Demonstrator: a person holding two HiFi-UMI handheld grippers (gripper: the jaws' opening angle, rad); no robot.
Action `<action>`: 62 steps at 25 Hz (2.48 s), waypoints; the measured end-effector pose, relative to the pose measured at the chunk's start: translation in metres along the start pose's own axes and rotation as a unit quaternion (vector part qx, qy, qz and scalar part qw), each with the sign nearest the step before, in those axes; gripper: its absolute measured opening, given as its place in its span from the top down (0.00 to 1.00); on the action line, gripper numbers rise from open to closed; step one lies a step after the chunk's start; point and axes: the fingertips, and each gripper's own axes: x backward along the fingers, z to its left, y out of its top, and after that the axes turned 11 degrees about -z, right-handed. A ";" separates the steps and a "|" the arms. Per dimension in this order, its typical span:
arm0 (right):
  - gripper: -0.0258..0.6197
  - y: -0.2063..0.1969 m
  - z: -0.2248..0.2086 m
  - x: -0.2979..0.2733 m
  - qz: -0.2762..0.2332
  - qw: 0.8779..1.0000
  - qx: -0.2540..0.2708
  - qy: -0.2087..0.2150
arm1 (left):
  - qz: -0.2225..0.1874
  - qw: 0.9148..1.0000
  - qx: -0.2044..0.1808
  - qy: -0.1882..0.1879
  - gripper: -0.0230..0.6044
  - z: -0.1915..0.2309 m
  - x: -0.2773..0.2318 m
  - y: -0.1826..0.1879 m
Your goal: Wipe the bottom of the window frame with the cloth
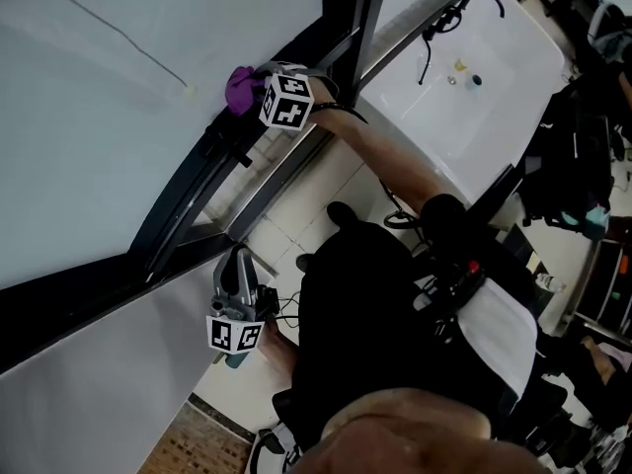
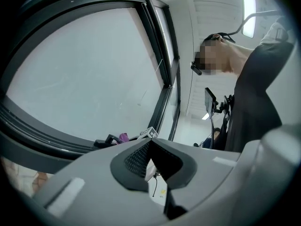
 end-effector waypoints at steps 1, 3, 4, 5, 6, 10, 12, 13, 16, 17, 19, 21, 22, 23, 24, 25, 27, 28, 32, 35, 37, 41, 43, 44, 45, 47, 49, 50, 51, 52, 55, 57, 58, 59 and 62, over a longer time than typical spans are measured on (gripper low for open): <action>0.87 -0.006 -0.007 0.003 0.006 1.000 0.000 -0.007 | 0.002 1.000 0.001 -0.001 0.96 0.000 0.000 -0.001; 0.87 -0.019 -0.020 0.009 0.020 1.000 -0.002 -0.022 | 0.003 1.000 0.003 -0.004 0.96 -0.002 -0.002 -0.002; 0.87 -0.026 -0.028 0.012 0.028 0.999 -0.003 -0.030 | 0.004 1.000 0.003 -0.005 0.96 -0.002 -0.002 -0.001; 0.87 -0.033 -0.036 0.015 0.035 0.999 -0.003 -0.039 | 0.004 1.000 0.002 -0.006 0.96 -0.002 -0.003 -0.001; 0.87 -0.039 -0.045 0.018 0.042 0.998 -0.004 -0.048 | 0.004 1.000 0.002 -0.007 0.96 -0.002 -0.003 -0.001; 0.87 -0.063 -0.075 0.026 0.063 0.995 -0.006 -0.073 | 0.006 1.000 0.003 -0.011 0.96 -0.002 -0.006 -0.004; 0.87 -0.073 -0.089 0.031 0.077 0.993 -0.001 -0.088 | 0.008 1.000 0.003 -0.014 0.96 -0.005 -0.009 -0.005; 0.87 -0.078 -0.096 0.034 0.083 0.992 0.000 -0.094 | 0.009 1.000 0.003 -0.015 0.96 -0.006 -0.010 -0.005; 0.87 -0.091 -0.113 0.039 0.097 0.989 -0.008 -0.109 | 0.010 1.000 0.002 -0.016 0.96 -0.007 -0.013 -0.005; 0.87 -0.094 -0.118 0.041 0.104 0.988 -0.008 -0.117 | 0.010 1.000 0.003 -0.017 0.96 -0.007 -0.014 -0.005; 0.87 -0.105 -0.130 0.046 0.128 0.982 0.000 -0.139 | 0.011 1.000 0.004 -0.016 0.96 -0.008 -0.014 -0.007; 0.87 -0.119 -0.144 0.052 0.158 0.974 0.008 -0.164 | 0.012 1.000 0.003 -0.014 0.96 -0.009 -0.013 -0.008; 0.87 -0.126 -0.152 0.055 0.172 0.970 0.010 -0.174 | 0.011 1.000 0.002 -0.012 0.96 -0.008 -0.012 -0.007; 0.87 -0.131 -0.158 0.056 0.185 0.966 0.014 -0.182 | 0.011 1.000 0.001 -0.010 0.96 -0.007 -0.010 -0.006; 0.87 -0.135 -0.163 0.056 0.197 0.962 0.021 -0.188 | 0.010 1.000 0.000 -0.007 0.96 -0.007 -0.009 -0.005; 0.87 -0.137 -0.167 0.055 0.207 0.959 0.029 -0.193 | 0.009 1.000 -0.002 -0.004 0.96 -0.006 -0.008 -0.004; 0.87 -0.140 -0.172 0.052 0.227 0.952 0.051 -0.198 | 0.009 1.000 -0.004 0.000 0.96 -0.005 -0.006 -0.004; 0.87 -0.142 -0.173 0.053 0.237 0.949 0.062 -0.198 | 0.009 1.000 -0.004 -0.001 0.96 -0.005 -0.006 -0.004; 0.87 -0.152 -0.176 0.060 0.258 0.942 0.078 -0.201 | 0.007 1.000 0.000 -0.007 0.96 -0.004 -0.007 -0.004; 0.87 -0.146 -0.179 0.063 0.236 0.949 0.052 -0.202 | 0.000 1.000 -0.004 0.007 0.96 -0.003 -0.004 -0.005; 0.86 -0.145 -0.170 0.082 0.229 0.951 0.030 -0.207 | -0.001 1.000 -0.004 0.019 0.96 -0.001 0.001 -0.005; 0.86 -0.152 -0.099 0.125 0.156 0.969 -0.086 -0.172 | 0.005 1.000 -0.001 0.028 0.96 0.007 0.007 -0.004; 0.86 -0.137 -0.036 0.131 0.060 0.974 -0.197 -0.091 | 0.010 1.000 0.002 0.028 0.96 0.008 0.007 -0.003; 0.86 -0.125 -0.002 0.131 0.005 0.965 -0.258 -0.037 | 0.011 1.000 0.003 0.026 0.96 0.009 0.006 -0.004; 0.86 -0.109 0.033 0.131 -0.048 0.946 -0.319 0.020 | 0.011 1.000 0.003 0.023 0.96 0.010 0.004 -0.004; 0.86 -0.071 0.097 0.133 -0.137 0.889 -0.420 0.123 | 0.010 1.000 0.004 0.015 0.96 0.012 -0.003 -0.005; 0.86 -0.033 0.148 0.135 -0.195 0.839 -0.469 0.198 | 0.010 1.000 0.005 0.006 0.96 0.012 -0.009 -0.005; 0.86 -0.016 0.166 0.135 -0.216 0.822 -0.477 0.225 | 0.011 1.000 0.006 0.002 0.96 0.011 -0.011 -0.005; 0.86 0.001 0.179 0.135 -0.234 0.810 -0.478 0.247 | 0.011 1.000 0.007 -0.001 0.96 0.010 -0.013 -0.005; 0.86 0.017 0.188 0.136 -0.251 0.801 -0.476 0.264 | 0.012 1.000 0.008 -0.002 0.96 0.009 -0.013 -0.005; 0.86 0.062 0.202 0.143 -0.295 0.787 -0.448 0.305 | 0.012 1.000 0.010 0.005 0.96 0.007 -0.007 -0.003; 0.86 0.084 0.207 0.148 -0.318 0.783 -0.426 0.324 | 0.011 1.000 0.008 0.015 0.96 0.009 -0.001 -0.002; 0.86 0.092 0.208 0.150 -0.329 0.781 -0.415 0.331 | 0.009 1.000 0.007 0.020 0.96 0.010 0.002 -0.002; 0.86 0.100 0.209 0.153 -0.339 0.779 -0.406 0.337 | 0.007 1.000 0.005 0.025 0.96 0.011 0.005 0.000; 0.86 0.114 0.211 0.160 -0.364 0.773 -0.387 0.347 | -0.004 0.999 -0.001 0.038 0.96 0.013 0.010 0.006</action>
